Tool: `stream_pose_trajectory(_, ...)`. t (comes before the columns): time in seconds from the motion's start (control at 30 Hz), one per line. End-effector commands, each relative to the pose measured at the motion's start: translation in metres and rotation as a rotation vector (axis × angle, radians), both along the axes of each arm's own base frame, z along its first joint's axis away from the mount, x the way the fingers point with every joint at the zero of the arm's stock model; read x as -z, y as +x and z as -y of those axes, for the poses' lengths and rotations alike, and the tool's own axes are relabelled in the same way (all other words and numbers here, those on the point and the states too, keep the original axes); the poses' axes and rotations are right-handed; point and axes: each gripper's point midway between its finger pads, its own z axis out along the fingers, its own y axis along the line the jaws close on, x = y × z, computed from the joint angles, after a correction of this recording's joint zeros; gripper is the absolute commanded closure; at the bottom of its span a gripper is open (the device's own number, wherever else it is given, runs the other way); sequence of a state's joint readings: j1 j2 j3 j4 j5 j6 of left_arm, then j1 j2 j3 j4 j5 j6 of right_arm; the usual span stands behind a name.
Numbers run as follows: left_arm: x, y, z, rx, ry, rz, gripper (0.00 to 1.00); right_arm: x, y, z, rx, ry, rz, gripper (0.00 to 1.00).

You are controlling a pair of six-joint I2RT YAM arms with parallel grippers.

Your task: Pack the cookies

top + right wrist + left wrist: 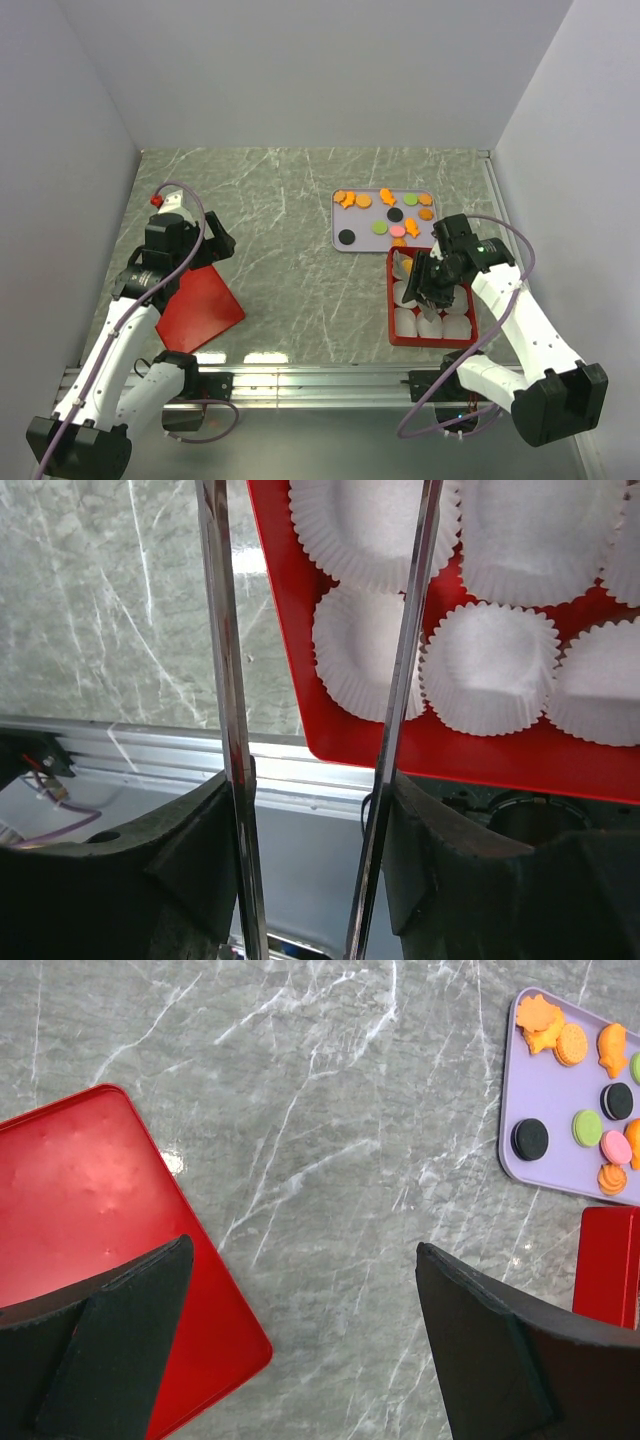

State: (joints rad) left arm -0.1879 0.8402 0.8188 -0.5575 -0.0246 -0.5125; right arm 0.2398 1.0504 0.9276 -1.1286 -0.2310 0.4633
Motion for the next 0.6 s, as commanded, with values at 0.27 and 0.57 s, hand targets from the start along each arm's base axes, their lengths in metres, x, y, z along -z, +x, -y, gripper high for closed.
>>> stream_pose_trajectory(0.27,-0.009,0.002,0.001,0.005,-0.002,0.045,0.01,-0.093,0.034,0.01,0.008,-0.053,0.226,0.44)
stream_pose_trajectory(0.57,-0.008,0.003,0.002,0.014,-0.003,0.042,0.01,-0.122,0.084,0.008,-0.012,-0.106,0.287,0.44)
